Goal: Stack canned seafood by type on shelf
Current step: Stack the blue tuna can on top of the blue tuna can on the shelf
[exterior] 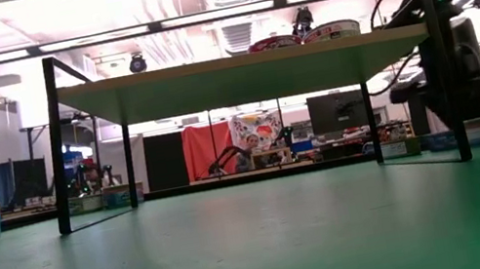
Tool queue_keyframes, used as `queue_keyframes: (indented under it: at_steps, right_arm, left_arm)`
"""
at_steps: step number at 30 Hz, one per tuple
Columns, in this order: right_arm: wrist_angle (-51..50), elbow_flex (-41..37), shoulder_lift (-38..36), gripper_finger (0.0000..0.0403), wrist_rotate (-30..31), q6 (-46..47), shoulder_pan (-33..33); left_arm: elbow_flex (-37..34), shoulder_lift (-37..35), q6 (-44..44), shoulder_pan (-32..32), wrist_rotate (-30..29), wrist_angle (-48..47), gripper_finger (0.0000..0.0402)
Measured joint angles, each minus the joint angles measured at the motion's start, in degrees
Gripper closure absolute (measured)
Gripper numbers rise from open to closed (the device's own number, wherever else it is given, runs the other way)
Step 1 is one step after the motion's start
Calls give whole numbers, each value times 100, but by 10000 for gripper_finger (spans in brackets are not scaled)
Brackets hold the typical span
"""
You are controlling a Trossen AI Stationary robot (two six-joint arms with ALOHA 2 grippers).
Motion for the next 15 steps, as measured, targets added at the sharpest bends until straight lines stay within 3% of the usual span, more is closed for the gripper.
queue_keyframes:
  at_steps: [8, 15]
  right_arm:
    - [-749, -1161, -1652, 390, -14, 831, 1063]
    - [-934, -1386, -2572, 390, -69, 1008, 2083]
  left_arm:
    - [0, -284, 743, 0, -19, 200, 402]
    - [0, -746, 1871, 26, -368, 175, 401]
